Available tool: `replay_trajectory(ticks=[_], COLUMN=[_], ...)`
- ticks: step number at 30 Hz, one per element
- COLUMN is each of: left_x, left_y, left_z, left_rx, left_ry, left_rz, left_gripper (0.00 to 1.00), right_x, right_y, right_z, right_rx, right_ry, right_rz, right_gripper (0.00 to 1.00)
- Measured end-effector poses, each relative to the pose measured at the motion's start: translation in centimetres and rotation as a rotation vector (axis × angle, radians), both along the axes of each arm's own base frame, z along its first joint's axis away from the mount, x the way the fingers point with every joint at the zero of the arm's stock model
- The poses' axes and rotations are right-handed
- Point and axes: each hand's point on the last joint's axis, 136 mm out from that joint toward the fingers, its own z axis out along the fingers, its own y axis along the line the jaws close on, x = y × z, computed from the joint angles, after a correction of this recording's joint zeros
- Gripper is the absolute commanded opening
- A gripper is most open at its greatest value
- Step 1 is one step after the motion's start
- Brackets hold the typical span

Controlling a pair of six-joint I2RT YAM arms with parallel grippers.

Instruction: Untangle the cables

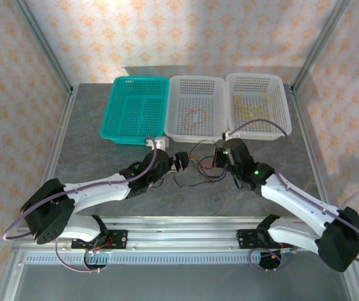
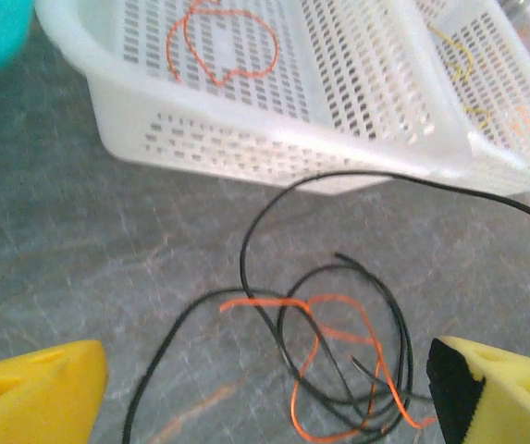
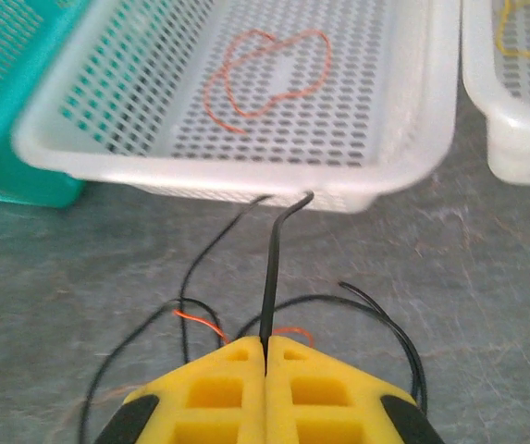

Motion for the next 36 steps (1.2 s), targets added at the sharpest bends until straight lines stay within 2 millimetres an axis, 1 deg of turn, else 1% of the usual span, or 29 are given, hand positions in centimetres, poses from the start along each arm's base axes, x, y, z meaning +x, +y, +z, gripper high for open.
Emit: replay_trajectory(ticks=[3, 5, 10, 13, 16, 18, 22, 26, 29, 33, 36], left_x=[0.9, 1.3, 2.0, 2.5, 2.7, 2.7, 2.7, 3.2, 3.9, 4.5, 5.1], left_y=[0.1, -0.3, -1.3, -1.1, -1.1, -1.5, -2.1, -2.3, -2.1, -1.8, -2.1], left_z=[1.2, 2.3, 4.8, 5.1, 4.7, 4.2, 3.7, 3.4, 2.6, 1.1, 0.7], left_rx=[0.013, 0.041, 0.081, 0.090, 0.101, 0.106, 0.117, 0.127, 0.136, 0.153, 0.151], left_ry=[-0.032, -0.063, -0.134, -0.147, -0.142, -0.131, -0.123, -0.119, -0.102, -0.070, -0.062], left_rz=[-0.021, -0.059, -0.141, -0.167, -0.194, -0.218, -0.253, -0.262, -0.253, -0.241, -0.240], left_gripper=[0.92, 0.92, 0.92, 0.91, 0.89, 0.89, 0.89, 0.88, 0.88, 0.81, 0.75], right_x=[-0.3, -0.5, -1.0, -1.3, -1.6, -1.8, -2.3, -2.8, -3.0, -3.3, -3.5], right_y=[0.5, 0.8, 1.3, 1.5, 1.7, 1.8, 2.0, 2.2, 2.4, 2.4, 2.3], right_z=[2.9, 4.8, 8.8, 10.8, 12.3, 13.2, 14.5, 15.0, 15.1, 15.5, 15.7], right_rx=[0.032, 0.050, 0.086, 0.101, 0.105, 0.108, 0.102, 0.091, 0.088, 0.089, 0.090], right_ry=[-0.050, -0.085, -0.163, -0.205, -0.235, -0.252, -0.287, -0.302, -0.305, -0.312, -0.318], right_rz=[0.045, 0.073, 0.130, 0.159, 0.184, 0.203, 0.241, 0.277, 0.297, 0.313, 0.315], right_gripper=[0.00, 0.00, 0.00, 0.00, 0.00, 0.00, 0.00, 0.00, 0.00, 0.00, 0.00])
